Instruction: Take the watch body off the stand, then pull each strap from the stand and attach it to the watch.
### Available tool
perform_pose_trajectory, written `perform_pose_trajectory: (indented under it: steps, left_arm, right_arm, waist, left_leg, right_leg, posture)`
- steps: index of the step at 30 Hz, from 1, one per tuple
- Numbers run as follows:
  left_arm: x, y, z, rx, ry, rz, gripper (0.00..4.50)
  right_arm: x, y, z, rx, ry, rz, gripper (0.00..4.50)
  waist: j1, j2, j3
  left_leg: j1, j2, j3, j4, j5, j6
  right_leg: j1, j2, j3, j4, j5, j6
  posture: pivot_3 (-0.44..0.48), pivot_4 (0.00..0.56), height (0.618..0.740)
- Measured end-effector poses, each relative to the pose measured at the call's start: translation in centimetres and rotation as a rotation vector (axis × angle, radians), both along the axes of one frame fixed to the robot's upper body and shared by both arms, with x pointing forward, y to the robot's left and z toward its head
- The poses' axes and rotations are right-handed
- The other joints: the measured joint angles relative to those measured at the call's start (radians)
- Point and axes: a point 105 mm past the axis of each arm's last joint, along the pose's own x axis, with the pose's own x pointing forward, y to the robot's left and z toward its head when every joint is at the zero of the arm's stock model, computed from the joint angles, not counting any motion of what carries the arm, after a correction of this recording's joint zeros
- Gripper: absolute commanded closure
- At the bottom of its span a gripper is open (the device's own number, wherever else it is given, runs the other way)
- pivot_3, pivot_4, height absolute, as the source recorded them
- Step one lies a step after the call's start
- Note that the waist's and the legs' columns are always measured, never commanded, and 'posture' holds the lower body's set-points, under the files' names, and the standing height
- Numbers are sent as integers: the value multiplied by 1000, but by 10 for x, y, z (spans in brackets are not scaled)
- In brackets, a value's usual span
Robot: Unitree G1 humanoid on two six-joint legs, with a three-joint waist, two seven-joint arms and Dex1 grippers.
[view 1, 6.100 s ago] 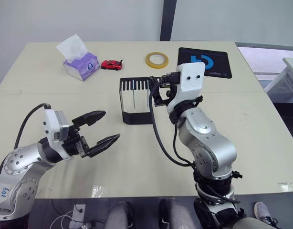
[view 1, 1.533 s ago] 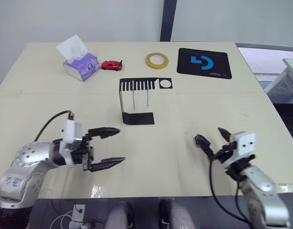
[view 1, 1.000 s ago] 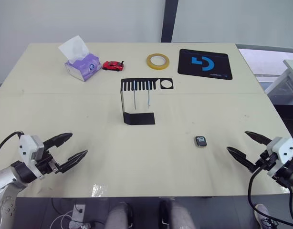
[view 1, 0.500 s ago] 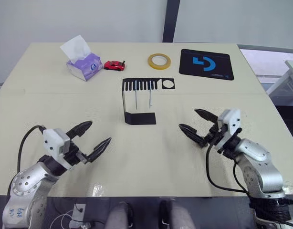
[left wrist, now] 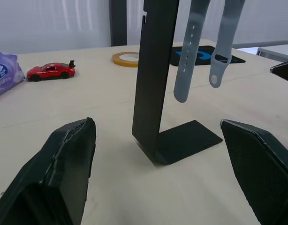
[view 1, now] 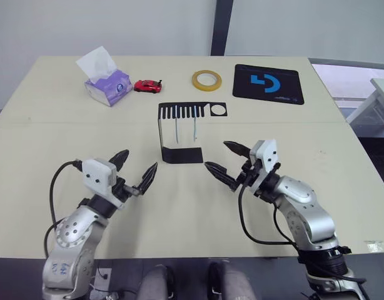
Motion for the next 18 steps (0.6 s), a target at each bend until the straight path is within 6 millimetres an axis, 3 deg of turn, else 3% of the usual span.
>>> perform_pose_trajectory:
  steps: [5, 9, 18]
  left_arm:
    - [25, -6, 11, -4, -42, 89, 0]
    - [35, -5, 9, -2, -33, 128, 0]
    - [48, -30, 14, -28, -41, 82, 0]
  right_arm:
    - [-2, 8, 1, -6, -46, 53, 39]
    - [-11, 10, 6, 11, -90, 128, 39]
    - [-22, 11, 14, 4, -133, 178, 39]
  waist:
    - [6, 0, 0]
    - [6, 0, 0]
    - [10, 0, 0]
  left_leg:
    - [-3, 2, 0, 8, -2, 1]
    - [-3, 2, 0, 9, -3, 1]
    - [-3, 2, 0, 10, -3, 1]
  right_leg:
    - [0, 1, 0, 2, 0, 0]
    - [0, 1, 0, 2, 0, 0]
    - [0, 1, 0, 3, 0, 0]
  posture:
    - [0, 150, 740]
    - [0, 150, 740]
    - [0, 150, 740]
